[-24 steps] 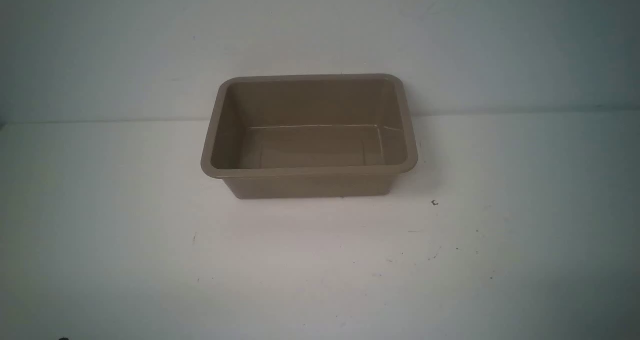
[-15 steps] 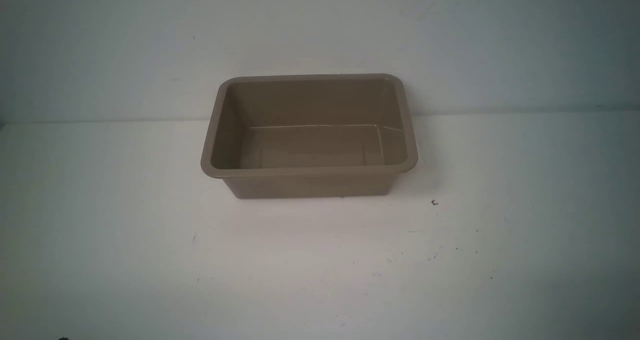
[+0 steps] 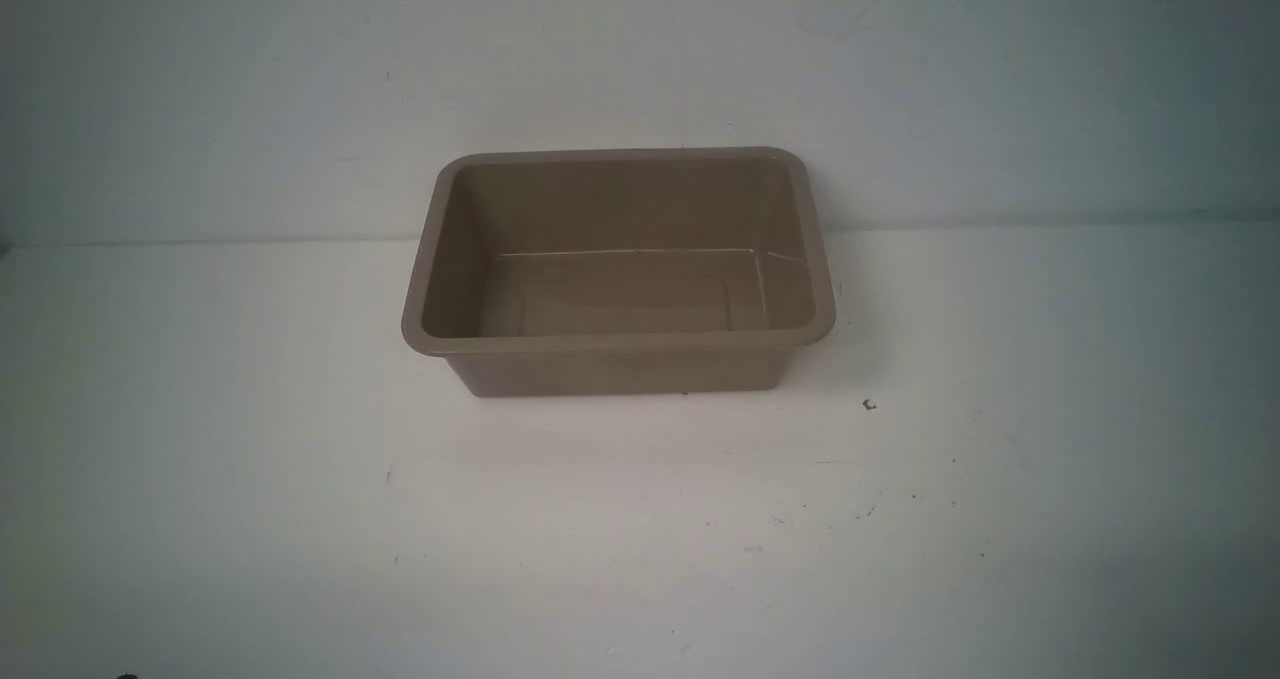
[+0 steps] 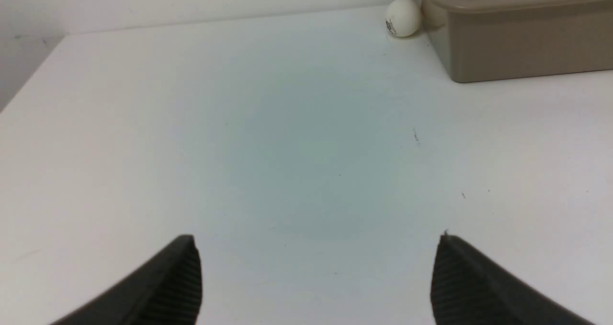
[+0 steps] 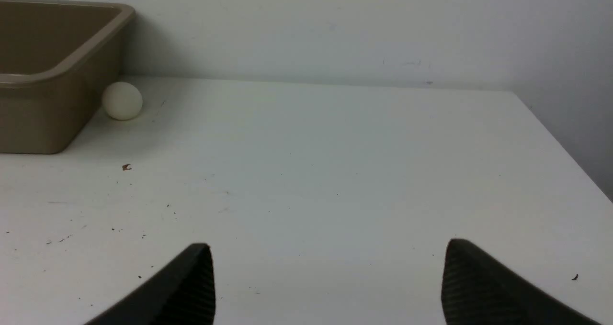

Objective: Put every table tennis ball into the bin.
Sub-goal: Use the right arm to clamp the table tennis ball closest to it

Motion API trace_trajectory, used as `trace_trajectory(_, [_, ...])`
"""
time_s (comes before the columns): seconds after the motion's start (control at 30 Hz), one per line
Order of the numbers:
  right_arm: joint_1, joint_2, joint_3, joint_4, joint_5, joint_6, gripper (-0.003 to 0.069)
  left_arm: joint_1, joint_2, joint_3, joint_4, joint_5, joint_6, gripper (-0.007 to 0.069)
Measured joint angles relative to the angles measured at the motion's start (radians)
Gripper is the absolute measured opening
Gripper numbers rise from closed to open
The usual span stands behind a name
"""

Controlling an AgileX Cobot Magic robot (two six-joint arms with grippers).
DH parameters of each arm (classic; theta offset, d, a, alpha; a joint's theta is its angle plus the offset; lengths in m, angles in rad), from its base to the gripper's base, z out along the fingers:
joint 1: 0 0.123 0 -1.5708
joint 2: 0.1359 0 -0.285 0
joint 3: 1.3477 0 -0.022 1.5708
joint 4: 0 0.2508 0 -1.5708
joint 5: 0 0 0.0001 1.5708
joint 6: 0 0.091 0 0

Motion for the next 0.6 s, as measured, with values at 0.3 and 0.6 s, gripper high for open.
trace_trajectory(0.3, [0.0,0.0,0.0,-0.024,-0.006,0.003,0.0577,0.0,0.0,0.0,0.0,0.0,0.0,0.0583])
trace_trajectory(0.6, [0.0,0.0,-0.064,0.017,-0.219,0.053,0.0577,0.0,0.0,0.0,0.0,0.0,0.0,0.0583])
